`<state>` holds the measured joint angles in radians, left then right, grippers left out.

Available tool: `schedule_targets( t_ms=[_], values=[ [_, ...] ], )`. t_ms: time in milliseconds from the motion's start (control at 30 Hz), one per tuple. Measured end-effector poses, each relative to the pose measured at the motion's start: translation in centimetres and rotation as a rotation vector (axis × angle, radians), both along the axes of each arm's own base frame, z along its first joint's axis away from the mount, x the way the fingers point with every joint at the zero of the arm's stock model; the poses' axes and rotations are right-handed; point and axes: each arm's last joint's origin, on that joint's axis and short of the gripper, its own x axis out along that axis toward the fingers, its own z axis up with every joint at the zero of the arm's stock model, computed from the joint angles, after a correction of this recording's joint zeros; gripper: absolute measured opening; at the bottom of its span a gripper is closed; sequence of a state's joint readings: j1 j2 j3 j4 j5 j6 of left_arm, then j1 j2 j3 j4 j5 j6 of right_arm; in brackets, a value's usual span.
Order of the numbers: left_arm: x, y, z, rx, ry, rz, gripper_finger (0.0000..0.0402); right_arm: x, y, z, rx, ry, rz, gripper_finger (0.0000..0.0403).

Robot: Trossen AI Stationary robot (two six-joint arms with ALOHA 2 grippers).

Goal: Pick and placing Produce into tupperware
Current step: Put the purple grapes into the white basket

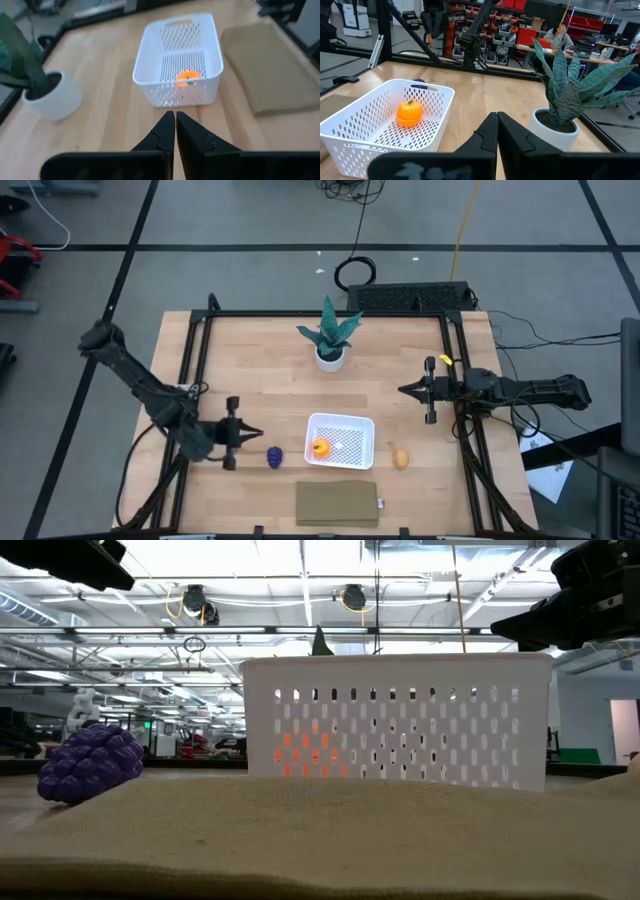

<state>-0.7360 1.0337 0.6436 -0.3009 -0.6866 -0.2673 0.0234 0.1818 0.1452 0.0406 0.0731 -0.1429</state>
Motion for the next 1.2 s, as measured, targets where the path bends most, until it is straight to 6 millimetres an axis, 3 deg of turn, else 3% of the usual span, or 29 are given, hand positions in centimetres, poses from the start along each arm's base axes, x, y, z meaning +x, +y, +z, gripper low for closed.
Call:
schedule_targets(
  t_ms=[267,533,900,1200],
  values=[
    [2.8,0.6,2.4,0.004,0.135,-0.033,0.0021,0.0,0.0,0.0,0.000,-0.001,0.000,0.0000],
    [4.1,2.4,3.2,-0.032,0.154,-0.029,0.0021,0.0,0.0,0.0,0.000,-0.001,0.000,0.0000],
    [5.8,2.6,1.1,-0.245,0.302,-0.004,0.0021,0.0,0.0,0.0,0.026,0.003,-0.002,0.0000],
    [6.1,2.2,0.5,0.027,0.334,-0.287,0.0021,0.0,0.0,0.0,0.024,0.002,-0.002,0.0000]
  ],
)
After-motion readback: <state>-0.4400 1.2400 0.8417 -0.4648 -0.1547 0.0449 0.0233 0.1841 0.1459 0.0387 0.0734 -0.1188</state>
